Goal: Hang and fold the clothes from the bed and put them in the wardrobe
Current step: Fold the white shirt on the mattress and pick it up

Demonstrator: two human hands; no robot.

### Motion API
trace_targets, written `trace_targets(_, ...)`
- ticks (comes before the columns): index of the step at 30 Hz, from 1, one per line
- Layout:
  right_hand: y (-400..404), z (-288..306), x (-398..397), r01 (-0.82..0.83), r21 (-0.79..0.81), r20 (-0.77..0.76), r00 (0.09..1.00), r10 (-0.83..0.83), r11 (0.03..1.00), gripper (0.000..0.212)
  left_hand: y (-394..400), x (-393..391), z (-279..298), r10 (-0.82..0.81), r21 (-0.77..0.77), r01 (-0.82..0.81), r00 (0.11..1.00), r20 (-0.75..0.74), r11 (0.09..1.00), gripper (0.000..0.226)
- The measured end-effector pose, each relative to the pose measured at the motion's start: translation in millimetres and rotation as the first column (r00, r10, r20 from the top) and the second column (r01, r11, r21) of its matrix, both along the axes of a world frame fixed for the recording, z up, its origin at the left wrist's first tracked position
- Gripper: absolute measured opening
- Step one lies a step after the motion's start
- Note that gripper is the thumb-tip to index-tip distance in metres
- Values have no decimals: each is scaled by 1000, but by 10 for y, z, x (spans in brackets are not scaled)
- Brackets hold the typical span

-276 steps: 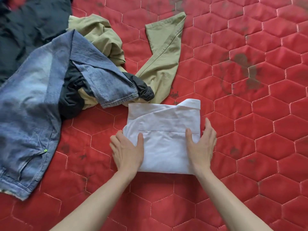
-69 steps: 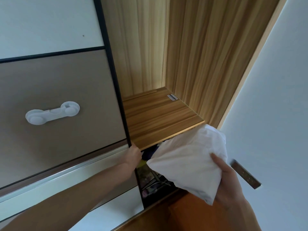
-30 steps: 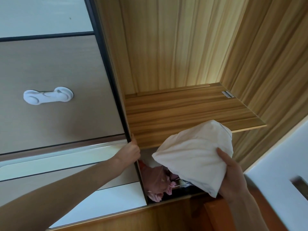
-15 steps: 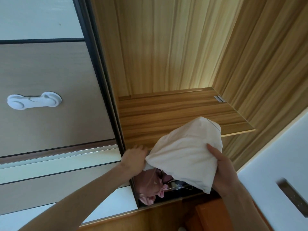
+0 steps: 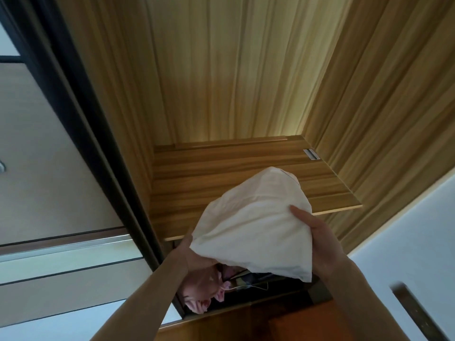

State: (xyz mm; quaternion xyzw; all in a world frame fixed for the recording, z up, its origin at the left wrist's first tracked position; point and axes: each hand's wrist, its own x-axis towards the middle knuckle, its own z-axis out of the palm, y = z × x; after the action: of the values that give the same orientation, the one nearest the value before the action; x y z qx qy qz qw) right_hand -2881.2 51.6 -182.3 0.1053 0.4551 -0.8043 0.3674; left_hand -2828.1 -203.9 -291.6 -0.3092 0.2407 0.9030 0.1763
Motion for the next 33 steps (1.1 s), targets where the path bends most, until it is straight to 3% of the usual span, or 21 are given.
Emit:
trace_targets(2, 93, -39, -161, -14, 19, 20, 1000, 13, 1000, 44, -32, -133, 127, 3, -31, -5, 999, -49, 1000, 64)
trace_targets(4, 168, -80, -313, -23, 40, 45, 999, 21, 999, 44, -40, -243, 254, -55, -164, 43, 996, -74, 986, 77)
trace_targets(7, 249, -145, -539, -37, 81, 56, 998, 33, 996, 43, -55, -401, 316, -123, -340, 83, 988, -97, 937, 61)
trace_targets(13, 323, -357, -1074, -83, 261, -15, 996, 90, 962, 48, 18, -727, 239, -147, -503, 113, 989, -30, 857, 36)
trace_targets(16, 283, -493, -1336, -51, 449, -114, 987, 114, 892, 49, 27, -886, 88, -123, -648, 28, 987, -101, 761, 45)
trace_targets(20, 176, -838, -1638, 133, 627, -352, 928, 126, 768, 45, 59, -1054, -140, -110, -788, -94, 973, -201, 608, 38)
trace_targets(25, 37, -1181, -2024, 135, 650, -466, 848, 252, 747, 43, 131, -1291, -407, -95, -880, -207, 958, -271, 428, 26)
trace_targets(33, -187, -1687, -2614, 89, 687, -468, 813, 346, 721, 50, 57, -1735, -836, 34, -933, -196, 980, -195, 301, 16)
